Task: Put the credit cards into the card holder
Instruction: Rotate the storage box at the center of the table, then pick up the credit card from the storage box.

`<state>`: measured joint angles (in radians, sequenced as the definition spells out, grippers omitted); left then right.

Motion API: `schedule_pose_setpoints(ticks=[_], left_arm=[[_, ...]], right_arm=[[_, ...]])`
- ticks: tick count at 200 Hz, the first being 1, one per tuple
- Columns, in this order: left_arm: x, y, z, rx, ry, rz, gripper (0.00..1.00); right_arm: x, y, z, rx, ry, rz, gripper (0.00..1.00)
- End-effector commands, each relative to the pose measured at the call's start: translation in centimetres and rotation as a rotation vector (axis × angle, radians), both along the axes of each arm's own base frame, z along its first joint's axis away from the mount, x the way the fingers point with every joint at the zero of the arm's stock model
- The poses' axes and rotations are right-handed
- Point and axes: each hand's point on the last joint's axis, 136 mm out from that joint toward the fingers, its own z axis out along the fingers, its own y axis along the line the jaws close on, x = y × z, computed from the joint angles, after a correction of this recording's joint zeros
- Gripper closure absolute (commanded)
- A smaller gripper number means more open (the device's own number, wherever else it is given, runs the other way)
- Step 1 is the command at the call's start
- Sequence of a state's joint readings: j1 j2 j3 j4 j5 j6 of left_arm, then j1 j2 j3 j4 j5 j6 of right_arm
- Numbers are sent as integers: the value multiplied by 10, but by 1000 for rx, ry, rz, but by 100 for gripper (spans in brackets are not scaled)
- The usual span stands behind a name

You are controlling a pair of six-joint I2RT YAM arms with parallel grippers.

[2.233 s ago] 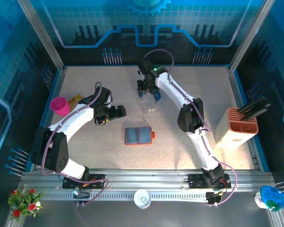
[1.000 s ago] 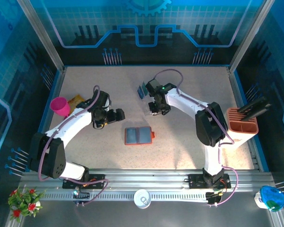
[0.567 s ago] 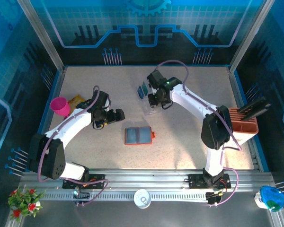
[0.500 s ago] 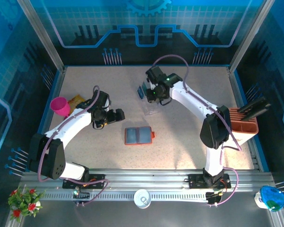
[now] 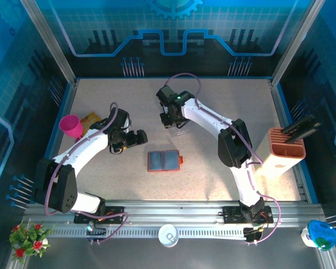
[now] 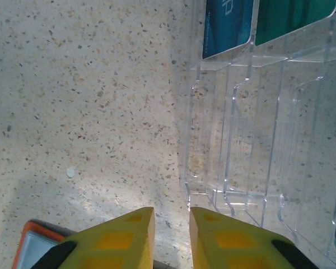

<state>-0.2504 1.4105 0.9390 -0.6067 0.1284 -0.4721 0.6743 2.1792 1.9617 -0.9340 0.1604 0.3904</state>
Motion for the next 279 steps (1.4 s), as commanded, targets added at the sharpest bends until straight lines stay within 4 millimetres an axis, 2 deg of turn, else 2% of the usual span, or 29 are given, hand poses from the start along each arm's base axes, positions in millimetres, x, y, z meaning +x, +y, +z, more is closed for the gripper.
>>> schedule_pose_setpoints(ticks=[1,55,122,137,163,180,201,229,263,271,272,279], left_arm=[[-8,2,1,-6,9,11,1],[-7,1,0,-5,12,17,1],[-2,-2,0,-1,11,22,1],[-2,-2,1,1,12,22,1],[-1,-2,1,7,15,21,1],[0,-2,0,12,21,20,1],[1,-2,-3,16,34,18,1],[2,-3,-5,23,50,11,1],[4,-2,-4,36,60,8,1],[4,-2,-4,36,61,8,1],[4,-2,-4,36,63,8,1],[4,-2,-3,37,63,9,1]], right_arm=[[-1,-9,-6,-55,-16,5,77],[1,-38,-23,-97,-2,-28,78],[4,-84,-28,-136,18,-82,78],[4,-91,-22,-124,17,-84,79],[3,-80,11,-33,-41,-25,76],[7,-65,39,52,-85,17,68],[19,-49,56,100,-99,63,58],[42,-32,56,97,-97,89,54],[66,-15,41,80,-89,112,54],[71,-12,44,78,-101,118,53],[72,-12,37,72,-90,118,53],[76,-10,30,60,-87,124,53]])
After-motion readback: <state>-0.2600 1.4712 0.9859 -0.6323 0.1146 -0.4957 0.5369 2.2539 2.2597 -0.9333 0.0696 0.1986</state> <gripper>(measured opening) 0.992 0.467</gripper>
